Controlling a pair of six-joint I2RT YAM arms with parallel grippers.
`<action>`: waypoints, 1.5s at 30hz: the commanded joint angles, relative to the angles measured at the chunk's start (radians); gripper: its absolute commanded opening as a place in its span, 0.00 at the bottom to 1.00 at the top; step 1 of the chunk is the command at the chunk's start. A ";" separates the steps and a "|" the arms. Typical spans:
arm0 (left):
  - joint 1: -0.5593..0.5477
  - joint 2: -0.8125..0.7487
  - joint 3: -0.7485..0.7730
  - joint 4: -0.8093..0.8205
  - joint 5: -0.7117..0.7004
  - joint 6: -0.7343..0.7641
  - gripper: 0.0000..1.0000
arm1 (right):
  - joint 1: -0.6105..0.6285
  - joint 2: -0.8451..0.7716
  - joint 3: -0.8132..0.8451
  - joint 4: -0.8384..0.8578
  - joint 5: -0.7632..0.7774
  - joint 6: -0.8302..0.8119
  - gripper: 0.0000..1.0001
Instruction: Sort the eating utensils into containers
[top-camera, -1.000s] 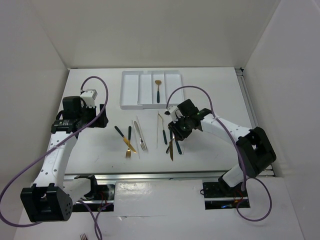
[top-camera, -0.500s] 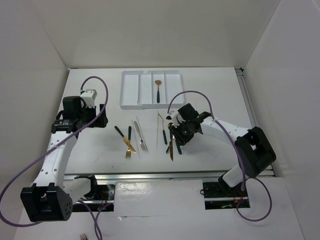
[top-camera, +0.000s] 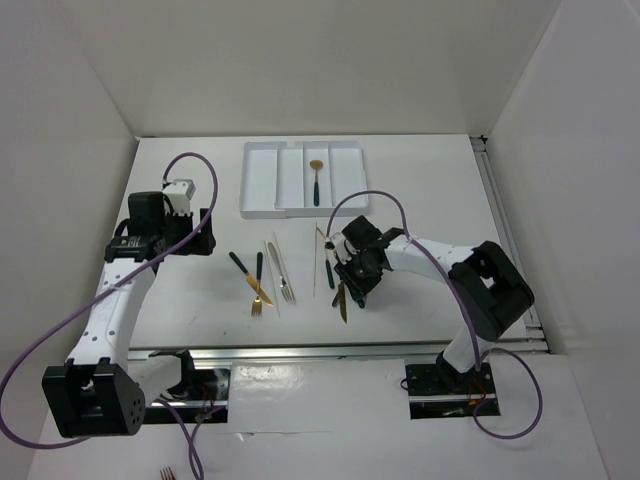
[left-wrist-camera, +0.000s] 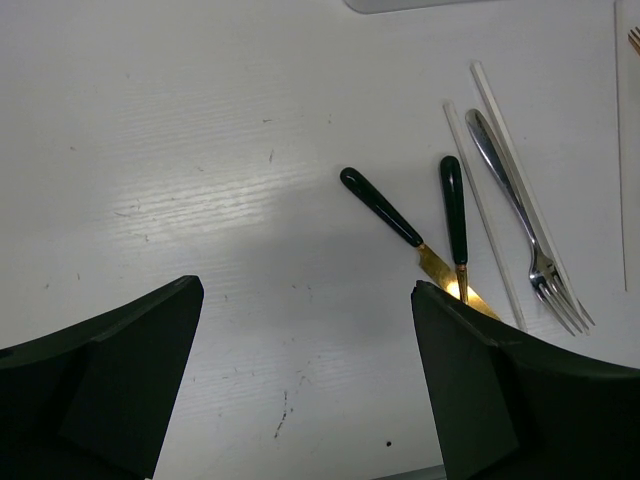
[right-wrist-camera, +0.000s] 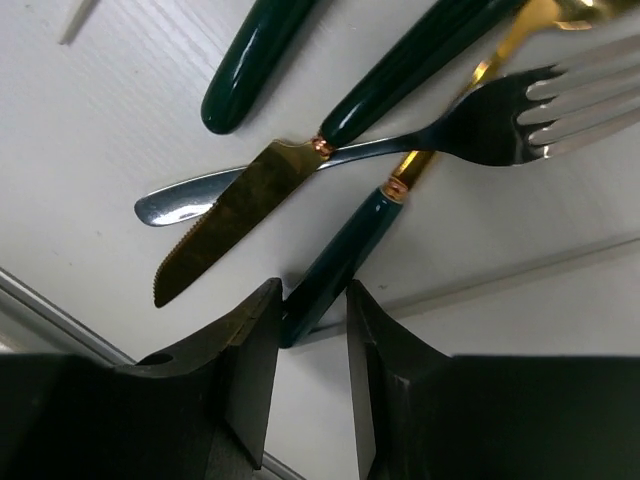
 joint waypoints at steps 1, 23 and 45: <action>-0.004 0.008 0.022 0.018 -0.005 0.017 1.00 | 0.035 0.034 0.035 0.032 0.087 0.037 0.37; -0.004 0.035 0.022 0.036 -0.015 0.017 1.00 | 0.072 0.127 0.112 0.089 0.487 0.177 0.00; -0.004 0.074 0.050 0.016 0.004 -0.002 1.00 | 0.092 0.032 0.293 0.289 0.722 0.054 0.00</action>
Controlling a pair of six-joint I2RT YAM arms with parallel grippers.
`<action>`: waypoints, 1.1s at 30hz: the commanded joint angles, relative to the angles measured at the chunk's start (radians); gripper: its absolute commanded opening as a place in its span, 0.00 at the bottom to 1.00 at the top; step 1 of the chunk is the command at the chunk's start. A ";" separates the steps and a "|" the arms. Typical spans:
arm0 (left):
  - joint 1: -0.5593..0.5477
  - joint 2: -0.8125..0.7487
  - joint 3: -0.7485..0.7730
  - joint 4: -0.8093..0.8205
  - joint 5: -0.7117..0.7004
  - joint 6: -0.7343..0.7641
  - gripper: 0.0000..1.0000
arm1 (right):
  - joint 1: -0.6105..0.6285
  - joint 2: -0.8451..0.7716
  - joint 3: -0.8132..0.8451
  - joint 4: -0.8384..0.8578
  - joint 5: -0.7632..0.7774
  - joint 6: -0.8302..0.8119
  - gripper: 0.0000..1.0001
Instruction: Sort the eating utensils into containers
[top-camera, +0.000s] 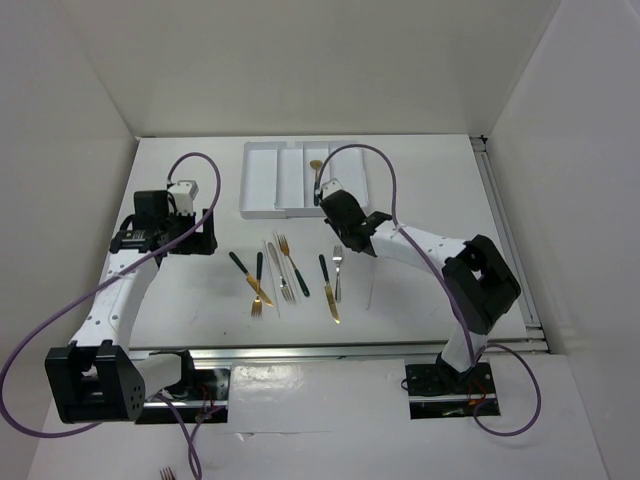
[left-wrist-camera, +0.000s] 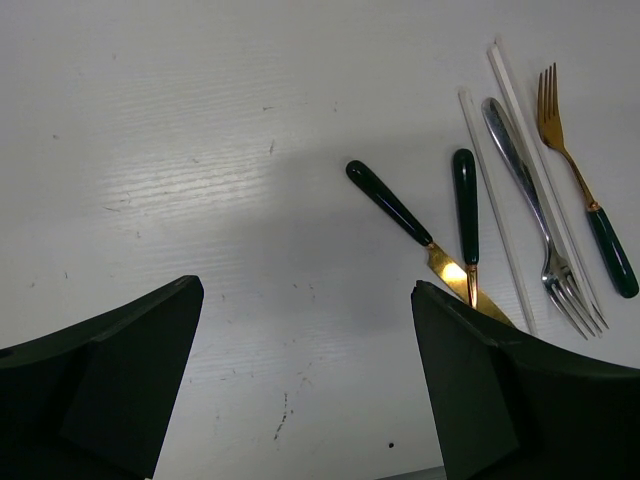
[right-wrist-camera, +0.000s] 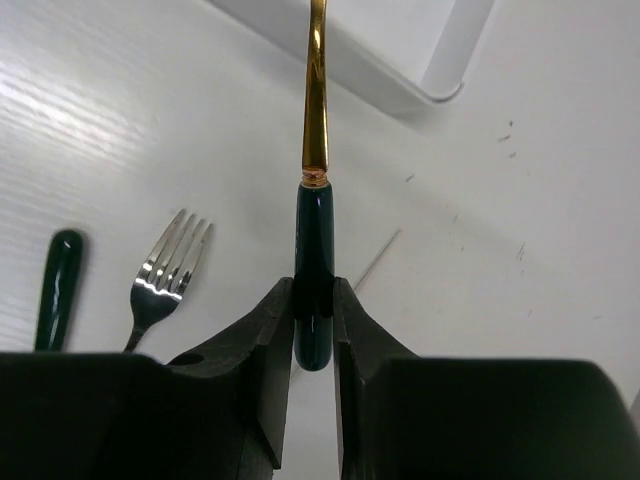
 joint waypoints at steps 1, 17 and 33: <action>-0.004 0.000 0.046 0.008 0.010 0.000 1.00 | 0.017 -0.047 0.078 0.071 0.021 -0.007 0.00; -0.004 -0.045 0.073 -0.001 -0.105 -0.039 1.00 | -0.012 -0.066 0.249 0.185 -0.293 0.132 0.00; -0.004 -0.121 0.023 -0.001 -0.125 -0.039 1.00 | -0.266 0.227 0.600 0.005 -0.750 0.553 0.00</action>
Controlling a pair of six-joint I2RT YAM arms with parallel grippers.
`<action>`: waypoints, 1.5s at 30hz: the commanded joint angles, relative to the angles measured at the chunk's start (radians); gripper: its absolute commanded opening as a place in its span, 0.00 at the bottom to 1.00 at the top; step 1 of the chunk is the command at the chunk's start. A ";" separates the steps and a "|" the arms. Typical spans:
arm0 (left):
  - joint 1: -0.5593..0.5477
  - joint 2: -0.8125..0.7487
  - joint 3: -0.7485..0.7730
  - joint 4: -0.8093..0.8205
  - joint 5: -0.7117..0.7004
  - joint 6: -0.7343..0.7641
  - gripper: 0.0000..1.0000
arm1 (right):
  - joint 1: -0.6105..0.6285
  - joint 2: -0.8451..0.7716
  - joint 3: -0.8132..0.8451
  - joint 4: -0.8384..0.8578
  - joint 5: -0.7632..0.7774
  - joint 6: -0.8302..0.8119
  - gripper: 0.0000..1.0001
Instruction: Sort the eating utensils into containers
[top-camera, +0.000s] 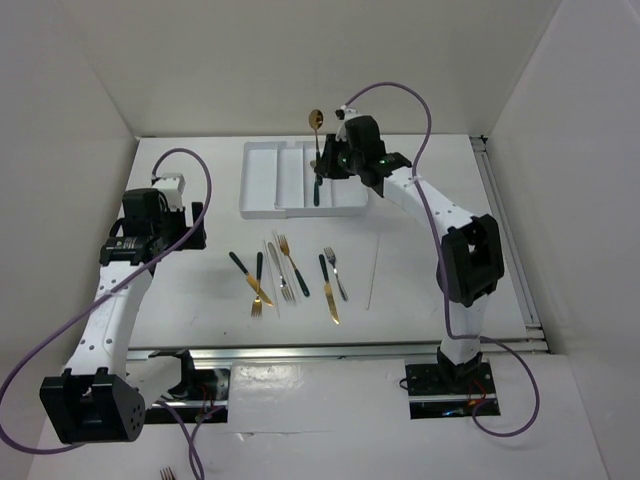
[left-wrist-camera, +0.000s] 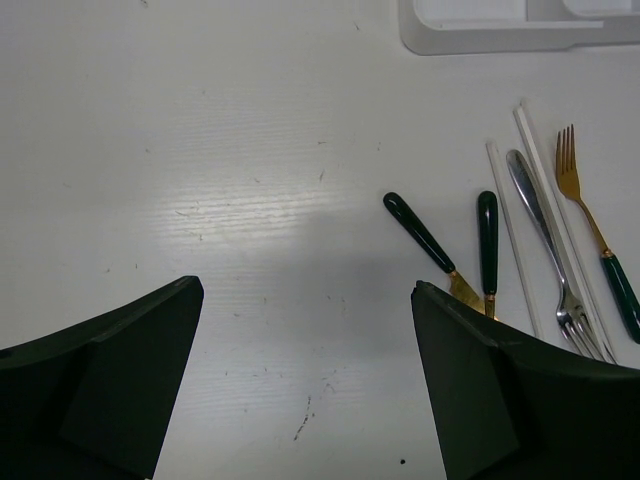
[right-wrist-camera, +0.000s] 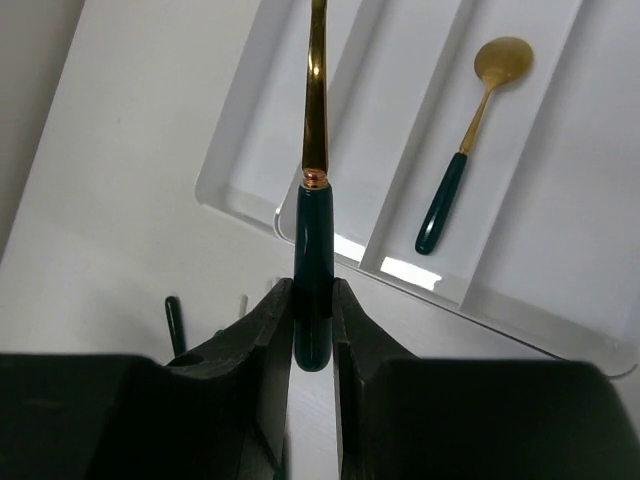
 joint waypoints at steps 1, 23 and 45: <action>-0.004 -0.020 -0.008 0.010 -0.010 -0.012 1.00 | -0.042 0.079 0.105 -0.066 -0.144 0.142 0.00; -0.004 -0.020 -0.008 0.010 -0.028 -0.002 1.00 | -0.096 0.404 0.291 0.015 -0.293 0.087 0.00; -0.004 -0.010 0.001 -0.018 0.050 0.060 1.00 | -0.136 0.500 0.362 0.030 -0.279 0.027 0.57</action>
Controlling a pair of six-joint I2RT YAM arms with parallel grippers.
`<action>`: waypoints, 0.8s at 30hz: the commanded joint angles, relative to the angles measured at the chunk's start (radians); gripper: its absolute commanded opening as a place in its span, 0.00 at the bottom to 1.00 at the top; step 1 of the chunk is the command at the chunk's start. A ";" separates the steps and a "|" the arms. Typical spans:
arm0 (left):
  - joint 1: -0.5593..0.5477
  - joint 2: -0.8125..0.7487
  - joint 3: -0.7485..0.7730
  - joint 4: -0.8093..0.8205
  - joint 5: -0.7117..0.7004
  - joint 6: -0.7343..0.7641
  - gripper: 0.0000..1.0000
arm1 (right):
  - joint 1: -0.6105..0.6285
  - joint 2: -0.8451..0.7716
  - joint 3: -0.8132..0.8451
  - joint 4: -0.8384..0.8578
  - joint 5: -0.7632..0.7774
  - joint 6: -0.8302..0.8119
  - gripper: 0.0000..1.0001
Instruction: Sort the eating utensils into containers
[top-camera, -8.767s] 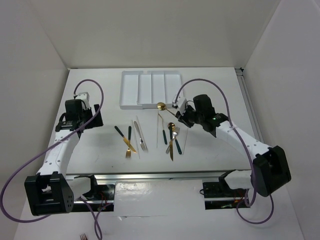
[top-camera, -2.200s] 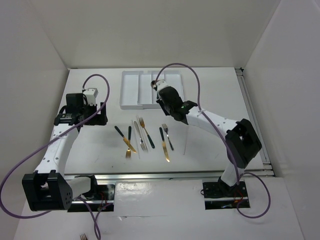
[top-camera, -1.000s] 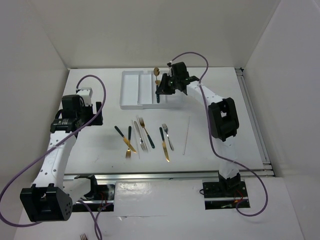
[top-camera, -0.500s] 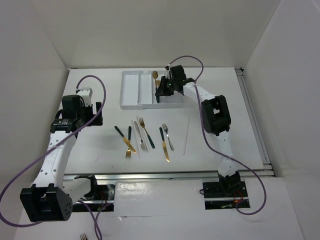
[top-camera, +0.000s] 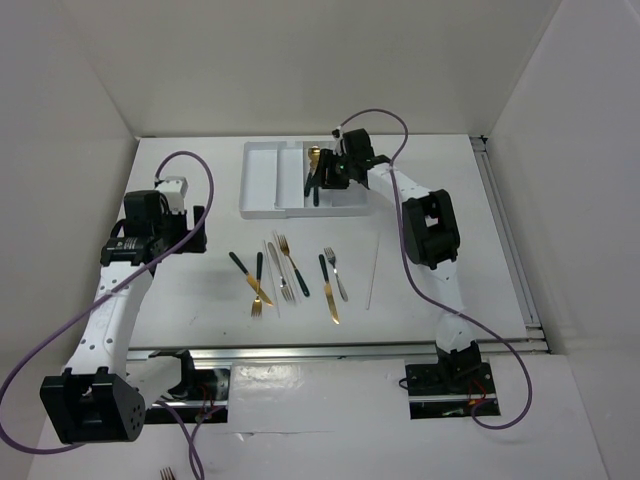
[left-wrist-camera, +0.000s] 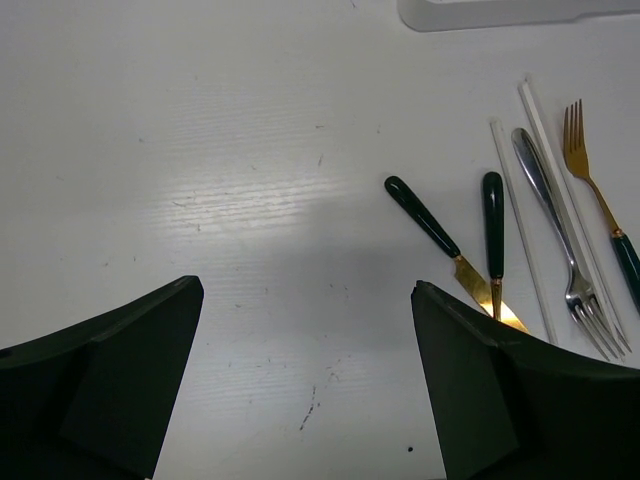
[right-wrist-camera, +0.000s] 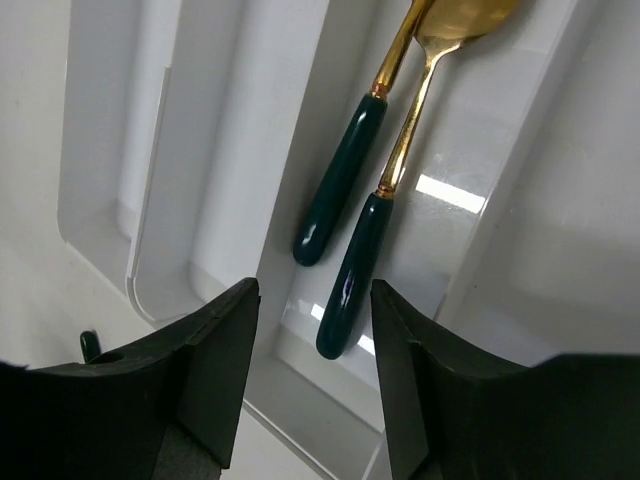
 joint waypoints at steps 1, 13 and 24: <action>-0.004 -0.009 0.011 0.002 0.059 0.043 1.00 | -0.012 -0.051 0.025 0.039 -0.008 -0.030 0.57; -0.119 0.160 0.146 -0.251 0.392 0.617 1.00 | -0.052 -0.342 -0.090 -0.078 -0.137 -0.348 0.71; -0.229 0.252 0.056 -0.130 0.322 0.950 0.95 | -0.207 -0.531 -0.297 -0.155 -0.280 -0.435 0.77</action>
